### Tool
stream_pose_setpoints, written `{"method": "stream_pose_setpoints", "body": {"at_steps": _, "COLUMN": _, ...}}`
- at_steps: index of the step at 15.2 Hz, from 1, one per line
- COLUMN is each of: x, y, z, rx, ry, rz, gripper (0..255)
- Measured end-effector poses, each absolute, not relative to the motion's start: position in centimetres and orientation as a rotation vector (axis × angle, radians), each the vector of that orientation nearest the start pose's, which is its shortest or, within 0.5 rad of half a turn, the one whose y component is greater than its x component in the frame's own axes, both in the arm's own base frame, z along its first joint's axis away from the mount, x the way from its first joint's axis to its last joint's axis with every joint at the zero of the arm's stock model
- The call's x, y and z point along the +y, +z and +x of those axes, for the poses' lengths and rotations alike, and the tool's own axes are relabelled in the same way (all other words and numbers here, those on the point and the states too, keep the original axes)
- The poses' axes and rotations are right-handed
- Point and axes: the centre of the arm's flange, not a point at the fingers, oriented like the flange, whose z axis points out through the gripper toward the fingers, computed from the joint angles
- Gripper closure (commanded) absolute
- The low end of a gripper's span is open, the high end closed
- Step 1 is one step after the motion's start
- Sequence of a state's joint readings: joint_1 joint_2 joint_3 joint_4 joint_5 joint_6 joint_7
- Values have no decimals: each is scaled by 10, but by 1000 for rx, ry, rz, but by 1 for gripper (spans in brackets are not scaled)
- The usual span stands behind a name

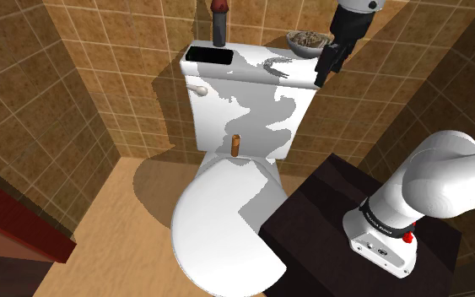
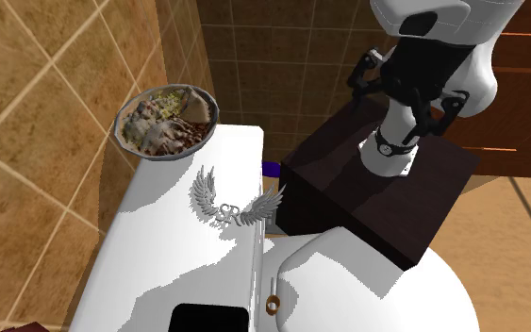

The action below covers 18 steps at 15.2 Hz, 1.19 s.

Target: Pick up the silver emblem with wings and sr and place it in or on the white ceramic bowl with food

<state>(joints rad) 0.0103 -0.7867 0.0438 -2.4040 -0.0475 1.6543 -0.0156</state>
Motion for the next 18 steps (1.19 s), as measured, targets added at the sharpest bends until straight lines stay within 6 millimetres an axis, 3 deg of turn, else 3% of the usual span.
{"method": "stream_pose_setpoints", "body": {"at_steps": 2, "x": 14, "y": 575, "z": 319, "rx": -96, "ry": -59, "rz": -3216, "gripper": 0}}
{"method": "stream_pose_setpoints", "body": {"at_steps": 4, "x": 7, "y": 571, "z": 341, "rx": -92, "ry": -52, "rz": -3209, "gripper": 0}}
{"method": "stream_pose_setpoints", "body": {"at_steps": 18, "x": -50, "y": 541, "z": 517, "rx": -56, "ry": -6, "rz": -3152, "gripper": 0}}
